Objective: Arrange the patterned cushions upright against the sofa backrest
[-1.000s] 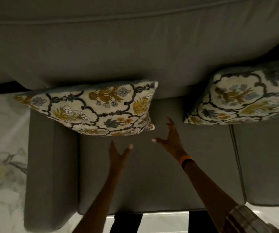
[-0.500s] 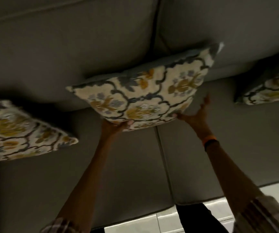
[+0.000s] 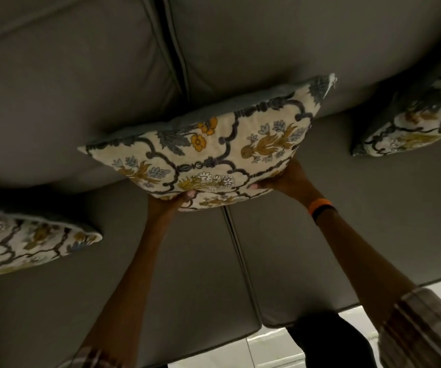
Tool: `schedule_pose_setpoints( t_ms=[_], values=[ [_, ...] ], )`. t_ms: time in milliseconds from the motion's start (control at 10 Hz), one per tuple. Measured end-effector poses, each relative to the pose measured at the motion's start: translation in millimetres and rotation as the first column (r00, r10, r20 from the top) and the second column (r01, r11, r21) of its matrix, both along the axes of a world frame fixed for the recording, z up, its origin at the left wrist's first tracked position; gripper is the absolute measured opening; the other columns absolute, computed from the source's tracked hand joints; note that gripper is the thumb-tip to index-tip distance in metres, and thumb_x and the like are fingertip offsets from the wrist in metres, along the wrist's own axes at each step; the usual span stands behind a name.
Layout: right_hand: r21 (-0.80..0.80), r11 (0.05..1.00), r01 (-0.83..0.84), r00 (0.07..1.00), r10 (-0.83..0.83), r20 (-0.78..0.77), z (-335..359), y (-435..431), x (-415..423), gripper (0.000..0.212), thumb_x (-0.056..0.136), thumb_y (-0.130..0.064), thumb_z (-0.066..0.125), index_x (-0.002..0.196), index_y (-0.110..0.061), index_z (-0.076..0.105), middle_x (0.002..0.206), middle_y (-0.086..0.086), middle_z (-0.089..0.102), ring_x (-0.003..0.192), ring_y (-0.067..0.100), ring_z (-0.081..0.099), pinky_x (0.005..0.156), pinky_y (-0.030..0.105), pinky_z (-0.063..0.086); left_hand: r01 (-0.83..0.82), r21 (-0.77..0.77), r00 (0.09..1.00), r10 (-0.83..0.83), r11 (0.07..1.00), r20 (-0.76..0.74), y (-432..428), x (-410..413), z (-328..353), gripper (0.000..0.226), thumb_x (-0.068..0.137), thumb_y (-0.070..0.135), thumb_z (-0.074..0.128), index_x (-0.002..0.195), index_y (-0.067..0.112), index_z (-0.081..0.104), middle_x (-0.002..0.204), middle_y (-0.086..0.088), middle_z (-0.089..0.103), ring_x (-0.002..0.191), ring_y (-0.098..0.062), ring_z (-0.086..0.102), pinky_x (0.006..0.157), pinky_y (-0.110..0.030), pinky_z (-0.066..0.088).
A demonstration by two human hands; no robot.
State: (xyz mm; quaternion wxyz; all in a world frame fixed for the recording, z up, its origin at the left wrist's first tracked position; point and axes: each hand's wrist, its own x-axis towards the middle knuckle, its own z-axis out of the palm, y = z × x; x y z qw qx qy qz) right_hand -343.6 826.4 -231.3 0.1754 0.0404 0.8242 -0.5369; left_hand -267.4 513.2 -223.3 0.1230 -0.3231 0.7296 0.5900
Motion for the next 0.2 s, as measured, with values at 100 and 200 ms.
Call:
schedule_pose_setpoints(
  t_ms=[100,200],
  values=[
    [-0.041,0.997,0.068,0.997,-0.069,-0.021,-1.8,-8.3,3.6,0.134,0.043,-0.037,0.104,0.154,-0.005,0.035,0.152,0.009,0.054,0.139,0.013,0.051,0.105,0.004,0.043,0.011,-0.001,0.998,-0.011,1.0,-0.063,-4.4,-0.3,8.8,0.088,0.055,0.046,0.092,0.133,0.026,0.057,0.124,0.006,0.067,0.112,-0.011,0.063,0.101,-0.038,0.053],
    [-0.06,0.974,0.219,0.971,-0.224,-0.088,-12.6,-28.0,33.6,0.139,0.045,-0.051,0.101,0.155,-0.005,0.03,0.155,0.013,0.046,0.144,0.025,0.049,0.114,0.034,0.048,0.11,-0.057,0.971,-0.12,0.992,-0.208,-14.8,9.3,9.1,0.097,0.061,0.027,0.094,0.143,0.036,0.042,0.144,0.013,0.049,0.129,0.005,0.048,0.106,-0.025,0.048]
  ],
)
